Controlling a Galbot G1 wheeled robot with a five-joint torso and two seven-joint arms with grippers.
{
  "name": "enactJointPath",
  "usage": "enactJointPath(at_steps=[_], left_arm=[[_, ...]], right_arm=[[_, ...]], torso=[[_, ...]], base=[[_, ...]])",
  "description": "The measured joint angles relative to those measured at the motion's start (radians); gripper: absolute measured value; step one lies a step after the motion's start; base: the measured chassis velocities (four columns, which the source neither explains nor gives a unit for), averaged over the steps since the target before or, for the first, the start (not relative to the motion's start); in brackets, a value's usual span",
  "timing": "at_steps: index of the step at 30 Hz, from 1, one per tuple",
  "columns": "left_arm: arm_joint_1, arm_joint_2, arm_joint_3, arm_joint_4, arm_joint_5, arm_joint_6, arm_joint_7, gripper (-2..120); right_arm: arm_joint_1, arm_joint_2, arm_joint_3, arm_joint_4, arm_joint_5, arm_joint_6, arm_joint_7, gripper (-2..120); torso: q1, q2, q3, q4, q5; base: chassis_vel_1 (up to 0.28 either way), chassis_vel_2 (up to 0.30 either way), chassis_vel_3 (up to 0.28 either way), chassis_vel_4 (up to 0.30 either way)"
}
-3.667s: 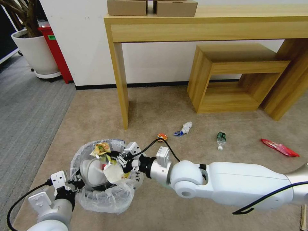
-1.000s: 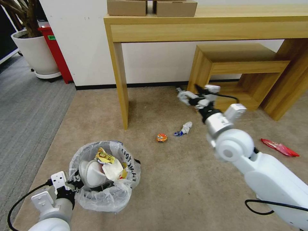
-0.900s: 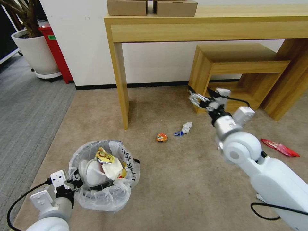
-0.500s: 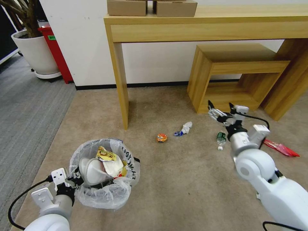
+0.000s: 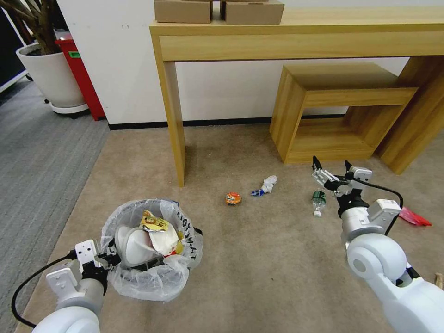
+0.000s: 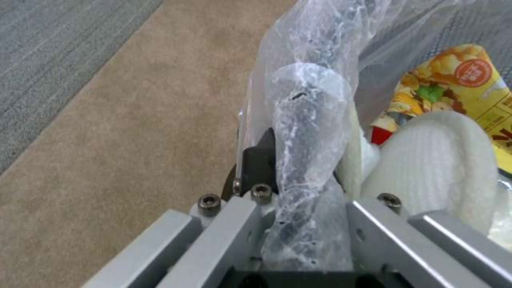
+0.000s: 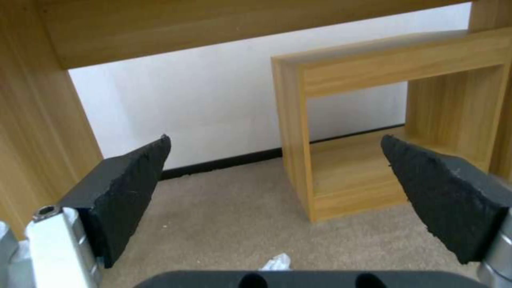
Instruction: Pick up the trash bin and place the garbage on the floor into it.
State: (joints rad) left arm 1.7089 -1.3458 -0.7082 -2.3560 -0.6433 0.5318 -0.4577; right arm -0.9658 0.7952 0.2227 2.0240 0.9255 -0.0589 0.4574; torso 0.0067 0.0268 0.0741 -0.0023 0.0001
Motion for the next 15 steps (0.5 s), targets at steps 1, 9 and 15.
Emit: enactJointPath(at_steps=[1, 9, 15], left_arm=[[0.000, 0.002, 0.001, 0.002, 0.000, 0.000, 0.000, 1], [-0.008, 0.020, 0.007, 0.004, -0.001, -0.001, 0.000, 1], [-0.008, 0.034, 0.007, 0.003, -0.002, 0.006, 0.000, 1]], right_arm=[[-0.032, 0.007, 0.027, 0.007, -0.022, 0.001, 0.000, 100], [-0.209, 0.032, 0.160, 0.038, -0.110, 0.043, -0.027, 100], [-0.249, 0.052, 0.183, 0.050, -0.136, 0.049, -0.018, 100]], torso=[[0.000, 0.000, 0.000, 0.0003, 0.0000], [0.000, 0.000, 0.000, -0.0002, -0.0003], [0.000, 0.000, 0.000, 0.0002, -0.0001]], base=[[0.000, 0.000, 0.000, 0.000], [0.000, 0.000, 0.000, 0.000], [-0.011, 0.006, 0.008, -0.004]])
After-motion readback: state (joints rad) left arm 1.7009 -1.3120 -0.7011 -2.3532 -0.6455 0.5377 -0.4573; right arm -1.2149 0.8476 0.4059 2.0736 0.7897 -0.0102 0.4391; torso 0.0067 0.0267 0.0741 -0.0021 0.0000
